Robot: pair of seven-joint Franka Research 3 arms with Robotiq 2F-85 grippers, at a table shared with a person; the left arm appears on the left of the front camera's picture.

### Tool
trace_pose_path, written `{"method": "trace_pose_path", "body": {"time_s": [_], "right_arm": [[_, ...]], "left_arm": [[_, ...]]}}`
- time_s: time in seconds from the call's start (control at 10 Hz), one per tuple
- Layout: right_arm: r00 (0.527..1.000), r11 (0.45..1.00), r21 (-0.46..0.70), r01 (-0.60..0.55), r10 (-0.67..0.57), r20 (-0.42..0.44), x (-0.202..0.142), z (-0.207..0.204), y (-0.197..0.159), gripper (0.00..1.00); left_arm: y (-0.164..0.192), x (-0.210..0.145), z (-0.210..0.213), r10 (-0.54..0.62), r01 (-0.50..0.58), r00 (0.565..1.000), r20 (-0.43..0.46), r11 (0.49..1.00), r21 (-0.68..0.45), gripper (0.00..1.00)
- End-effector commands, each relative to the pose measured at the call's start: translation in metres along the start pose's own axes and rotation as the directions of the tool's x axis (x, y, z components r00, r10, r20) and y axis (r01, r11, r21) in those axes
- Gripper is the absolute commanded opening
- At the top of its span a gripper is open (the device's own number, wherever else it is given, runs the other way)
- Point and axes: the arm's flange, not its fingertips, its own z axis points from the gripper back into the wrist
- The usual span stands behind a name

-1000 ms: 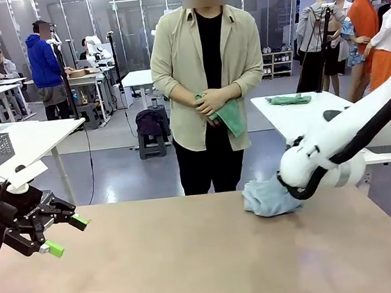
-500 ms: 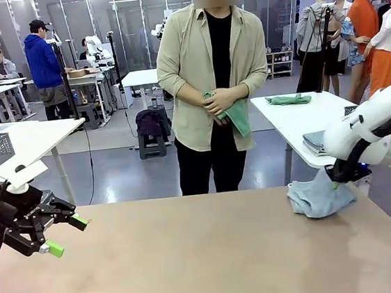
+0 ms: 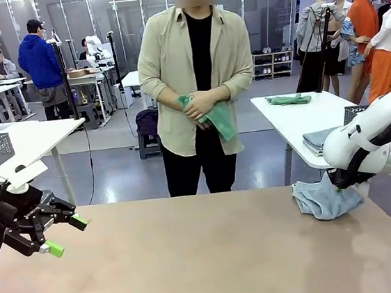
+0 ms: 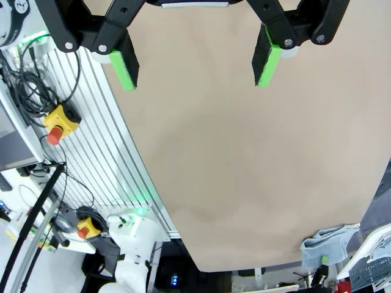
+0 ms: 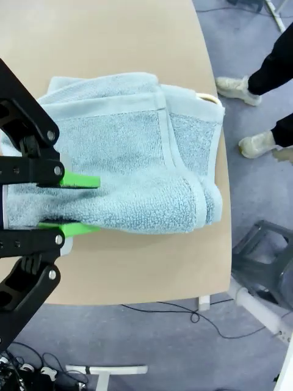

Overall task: Fold the towels and place them in the basket.
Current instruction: Place the folded Towel with hook on the right side of the table.

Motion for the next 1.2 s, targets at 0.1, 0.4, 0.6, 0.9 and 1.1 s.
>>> {"method": "trace_pose_path", "body": {"time_s": [0.1, 0.4, 0.6, 0.9, 1.1], "right_arm": [[1.000, 1.000, -0.028, 0.003, -0.002, 0.020, 0.006, 0.011, -0.004, 0.60], [0.997, 0.996, -0.041, 0.082, -0.082, 0.005, 0.017, 0.081, -0.012, 0.71], [0.990, 0.987, -0.082, 0.140, -0.141, -0.006, 0.014, 0.167, -0.002, 0.71], [0.993, 0.992, -0.078, 0.104, -0.108, -0.045, -0.023, 0.273, 0.036, 0.71], [0.982, 0.987, -0.087, 0.136, -0.146, -0.118, -0.048, 0.292, 0.068, 0.71]], "left_arm": [[-0.001, 0.000, 0.002, -0.019, 0.019, 1.000, -0.003, 1.000, -0.009, 0.94], [-0.001, 0.000, 0.002, -0.019, 0.019, 1.000, -0.003, 1.000, -0.009, 0.94], [-0.001, 0.000, 0.002, -0.019, 0.019, 1.000, -0.003, 1.000, -0.009, 0.94], [-0.001, 0.000, 0.002, -0.019, 0.019, 1.000, -0.003, 1.000, -0.009, 0.94], [-0.001, 0.000, 0.002, -0.019, 0.019, 1.000, -0.003, 1.000, -0.009, 0.94]]}}
